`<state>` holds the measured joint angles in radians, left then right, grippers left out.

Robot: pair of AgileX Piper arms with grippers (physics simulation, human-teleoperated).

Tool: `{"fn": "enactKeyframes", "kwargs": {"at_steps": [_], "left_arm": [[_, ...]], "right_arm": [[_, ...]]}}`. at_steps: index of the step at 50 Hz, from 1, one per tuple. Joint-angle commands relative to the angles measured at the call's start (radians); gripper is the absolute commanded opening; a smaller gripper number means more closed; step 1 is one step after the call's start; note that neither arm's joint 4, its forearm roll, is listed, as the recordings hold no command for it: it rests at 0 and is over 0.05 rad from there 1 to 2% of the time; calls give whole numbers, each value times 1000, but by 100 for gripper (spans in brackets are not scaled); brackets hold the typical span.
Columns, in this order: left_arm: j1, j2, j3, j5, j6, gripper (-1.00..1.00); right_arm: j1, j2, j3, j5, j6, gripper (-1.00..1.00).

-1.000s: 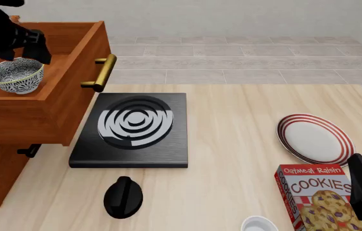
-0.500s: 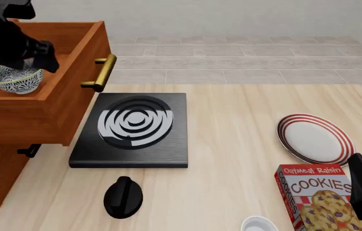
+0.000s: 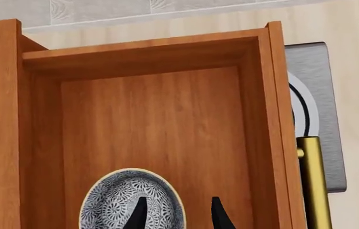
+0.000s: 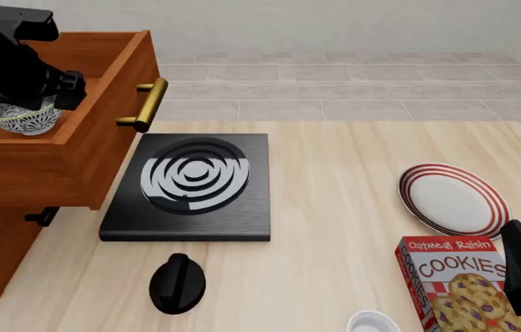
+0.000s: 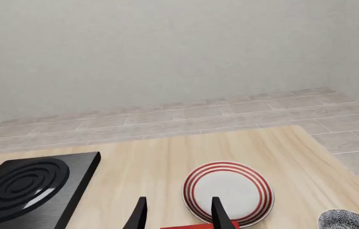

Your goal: Pick the akita bowl in the top layer of the wooden cabinet and place it on the plate.

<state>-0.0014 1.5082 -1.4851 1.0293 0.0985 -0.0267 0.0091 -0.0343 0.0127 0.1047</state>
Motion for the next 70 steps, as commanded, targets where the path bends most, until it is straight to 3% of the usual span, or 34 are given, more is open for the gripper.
{"fn": "enactKeyframes", "kwargs": {"at_steps": [1,4,5,19,30,31,32,33,39,70], "left_arm": [[14,-4,22,-21,14,100],[12,-5,22,-20,14,100],[12,-5,23,-21,15,-100],[17,-4,24,-24,33,-100],[9,-10,-27,-9,48,-100],[11,-13,-34,-10,56,-100],[101,-4,-20,-8,173,-100],[59,-15,-29,-15,151,-100],[32,-11,-52,-3,106,-100],[-47,-20,-188,55,55,-100]], "right_arm": [[0,0,-1,1,0,100],[0,1,0,0,0,100],[0,1,0,0,0,100],[1,-4,-1,6,0,100],[1,-4,-1,5,1,100],[1,-4,-1,5,1,100],[1,-4,-1,5,1,100],[1,-4,-1,5,1,100],[1,-6,-1,5,1,100],[0,-1,-1,0,1,100]]}}
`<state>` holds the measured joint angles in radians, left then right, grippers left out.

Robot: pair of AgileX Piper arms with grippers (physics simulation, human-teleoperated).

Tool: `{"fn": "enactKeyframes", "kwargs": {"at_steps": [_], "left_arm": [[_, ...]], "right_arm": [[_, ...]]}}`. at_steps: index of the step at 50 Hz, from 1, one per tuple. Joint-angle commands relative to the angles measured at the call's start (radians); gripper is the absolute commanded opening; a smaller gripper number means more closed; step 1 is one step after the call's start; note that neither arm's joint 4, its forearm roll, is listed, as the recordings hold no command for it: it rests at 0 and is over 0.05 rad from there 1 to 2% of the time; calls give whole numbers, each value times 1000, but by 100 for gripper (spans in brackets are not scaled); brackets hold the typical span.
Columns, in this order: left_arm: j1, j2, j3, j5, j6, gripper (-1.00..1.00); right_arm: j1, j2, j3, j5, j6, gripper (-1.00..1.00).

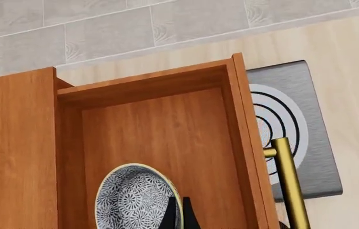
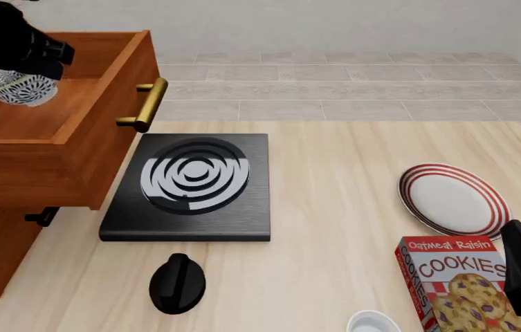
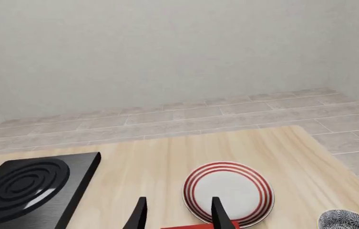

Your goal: Pick the akita bowl in the top layer of the wooden cabinet and place it on the plate.

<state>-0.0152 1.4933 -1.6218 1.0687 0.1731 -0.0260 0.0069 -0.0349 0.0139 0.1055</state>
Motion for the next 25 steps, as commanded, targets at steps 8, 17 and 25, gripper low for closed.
{"fn": "enactKeyframes", "kwargs": {"at_steps": [8,17,25], "left_arm": [[-52,-5,-70,22,-30,-100],[-67,-3,-122,47,-28,-100],[-69,4,-201,85,-21,-100]], "right_arm": [[-1,3,-2,-2,0,100],[-2,0,-2,0,2,100],[-2,0,-2,0,2,100]]}}
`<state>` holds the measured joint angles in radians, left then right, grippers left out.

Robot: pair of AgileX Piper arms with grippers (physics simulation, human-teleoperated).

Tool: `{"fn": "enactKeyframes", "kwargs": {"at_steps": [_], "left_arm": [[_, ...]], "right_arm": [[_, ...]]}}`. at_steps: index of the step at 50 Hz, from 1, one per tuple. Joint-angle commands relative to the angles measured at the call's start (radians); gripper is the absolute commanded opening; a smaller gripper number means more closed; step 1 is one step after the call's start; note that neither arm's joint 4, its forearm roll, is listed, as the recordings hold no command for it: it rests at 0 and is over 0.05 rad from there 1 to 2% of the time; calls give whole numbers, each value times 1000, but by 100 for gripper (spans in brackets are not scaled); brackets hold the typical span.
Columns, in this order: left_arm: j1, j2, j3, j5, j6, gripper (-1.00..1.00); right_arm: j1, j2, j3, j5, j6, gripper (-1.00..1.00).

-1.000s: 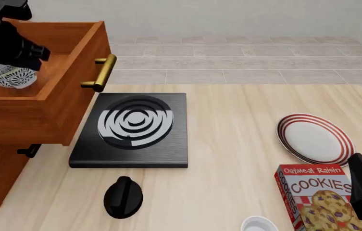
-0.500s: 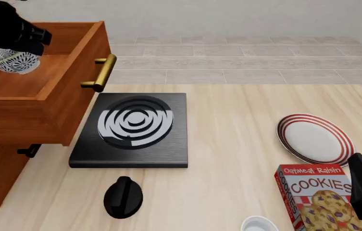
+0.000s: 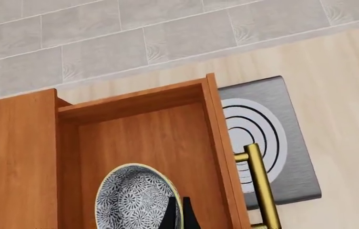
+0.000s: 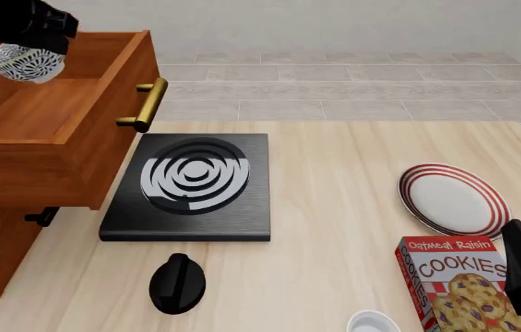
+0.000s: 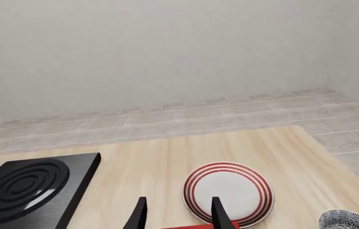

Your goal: Pick the akita bowl in the top layer of the wooden cabinet and place it on the plate.

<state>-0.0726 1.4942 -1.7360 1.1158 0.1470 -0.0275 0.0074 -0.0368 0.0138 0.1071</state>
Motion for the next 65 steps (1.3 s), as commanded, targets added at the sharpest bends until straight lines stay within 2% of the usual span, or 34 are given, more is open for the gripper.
{"fn": "enactKeyframes", "kwargs": {"at_steps": [1,18,26,43,48,65], "left_arm": [[-8,3,-98,40,11,-100],[-34,22,-263,104,5,-100],[-60,23,-290,103,-24,-100],[-93,23,-353,104,-19,-100],[-119,15,-380,104,10,-100],[-239,46,-419,104,15,-100]], "right_arm": [[0,-1,-1,0,0,100],[2,0,1,-2,-1,100],[2,0,2,-2,-1,100],[3,2,2,-5,-3,100],[3,-5,3,1,-2,100],[2,-3,2,-3,-4,100]]}}
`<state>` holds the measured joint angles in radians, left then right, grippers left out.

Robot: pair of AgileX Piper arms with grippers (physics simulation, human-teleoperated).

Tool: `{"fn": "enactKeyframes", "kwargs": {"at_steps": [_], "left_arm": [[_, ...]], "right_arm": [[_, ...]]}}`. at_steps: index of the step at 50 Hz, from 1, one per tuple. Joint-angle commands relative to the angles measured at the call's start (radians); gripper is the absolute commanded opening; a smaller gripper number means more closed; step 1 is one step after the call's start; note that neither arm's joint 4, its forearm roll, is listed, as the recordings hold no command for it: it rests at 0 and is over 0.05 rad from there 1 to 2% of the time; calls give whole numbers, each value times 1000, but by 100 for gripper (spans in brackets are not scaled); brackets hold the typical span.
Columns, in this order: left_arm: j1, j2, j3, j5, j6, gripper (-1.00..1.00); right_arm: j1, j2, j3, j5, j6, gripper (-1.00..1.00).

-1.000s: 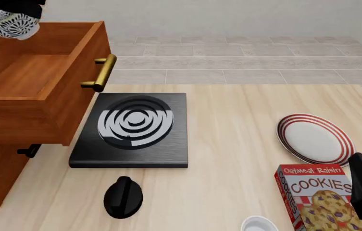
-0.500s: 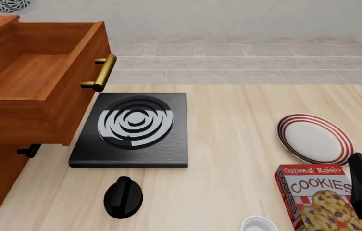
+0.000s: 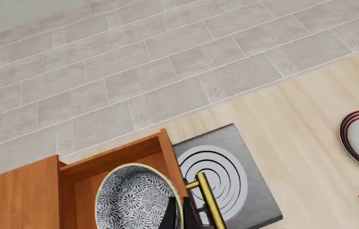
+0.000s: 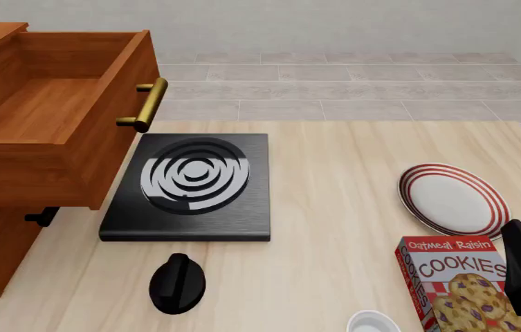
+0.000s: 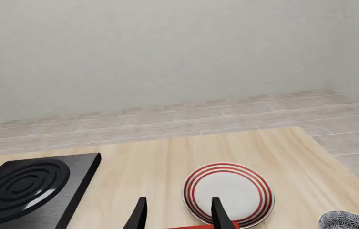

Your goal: Pick the akita bowl in the top layer of the wooden cabinet and place it on the plate.

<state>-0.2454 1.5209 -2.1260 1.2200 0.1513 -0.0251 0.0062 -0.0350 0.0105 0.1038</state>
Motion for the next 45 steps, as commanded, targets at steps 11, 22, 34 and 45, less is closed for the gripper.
{"fn": "enactKeyframes", "kwargs": {"at_steps": [11,22,34,45], "left_arm": [[-122,67,-65,-1,12,-100],[-173,101,-107,0,11,-100],[-225,145,-125,-10,22,-100],[-266,180,-135,-27,31,-100]], "right_arm": [[-1,-2,1,0,2,100],[-1,-2,-1,0,0,100],[0,-3,-1,0,-2,100],[0,-3,0,0,-1,100]]}}
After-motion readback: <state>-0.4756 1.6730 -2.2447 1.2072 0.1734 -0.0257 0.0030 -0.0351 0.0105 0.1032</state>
